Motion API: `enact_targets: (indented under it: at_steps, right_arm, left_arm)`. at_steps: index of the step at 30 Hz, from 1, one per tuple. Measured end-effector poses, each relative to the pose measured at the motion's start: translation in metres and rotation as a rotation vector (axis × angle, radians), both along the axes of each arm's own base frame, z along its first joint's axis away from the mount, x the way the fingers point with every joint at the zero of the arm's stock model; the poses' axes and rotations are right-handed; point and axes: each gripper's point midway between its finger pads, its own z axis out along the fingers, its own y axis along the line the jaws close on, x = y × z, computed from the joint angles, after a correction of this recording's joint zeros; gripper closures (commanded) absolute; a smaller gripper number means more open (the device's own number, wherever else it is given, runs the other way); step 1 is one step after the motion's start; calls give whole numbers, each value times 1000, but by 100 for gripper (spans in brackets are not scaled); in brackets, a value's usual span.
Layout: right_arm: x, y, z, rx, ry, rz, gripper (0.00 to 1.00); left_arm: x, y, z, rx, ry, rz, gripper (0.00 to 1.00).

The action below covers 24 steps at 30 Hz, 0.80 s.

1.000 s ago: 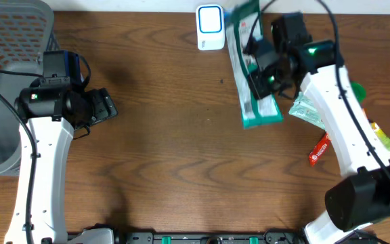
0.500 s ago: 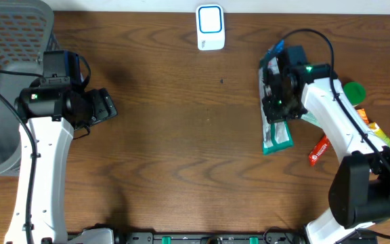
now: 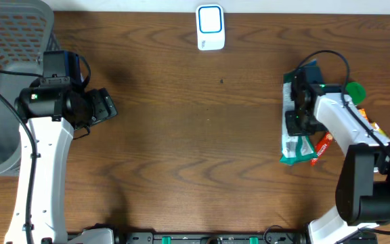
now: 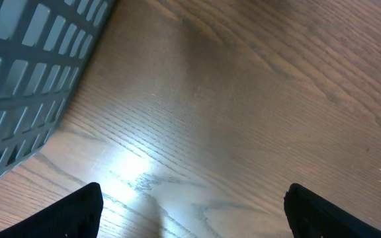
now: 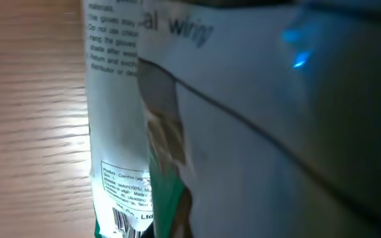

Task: Scan the item barcode
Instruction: 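Carry the gloves package right and lower it onto the table, then open the right gripper and release the gloves package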

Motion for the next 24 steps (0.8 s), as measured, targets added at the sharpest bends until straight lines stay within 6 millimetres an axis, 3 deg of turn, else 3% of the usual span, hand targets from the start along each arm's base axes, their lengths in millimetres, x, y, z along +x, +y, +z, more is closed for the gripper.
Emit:
enact_targets:
  at_steps: [1,2,3,4,15,18,24]
  right_arm:
    - [0,-1,0,-3,-1,-3,92]
    - [0,-4,0,-7,-3,-13,68]
    - [0,-5,0,-8,-4,-18,25]
    - [0,-8,0,-9,-5,-26,4]
    - [-3,-12,3,-9,10,-43,1]
    - [-1,-11,16,-8,20,-58,1]
    - [30,2,57,77,-106,-79,1]
  left_arm:
    - [0,0,0,0,0,0,12]
    - [0,0,0,0,0,0,12]
    - [0,0,0,0,0,0,12]
    - [0,0,0,0,0,0,12]
    - [0,0,0,0,0,0,12]
    - [0,0,0,0,0,0,12]
    - [0,0,0,0,0,0,12]
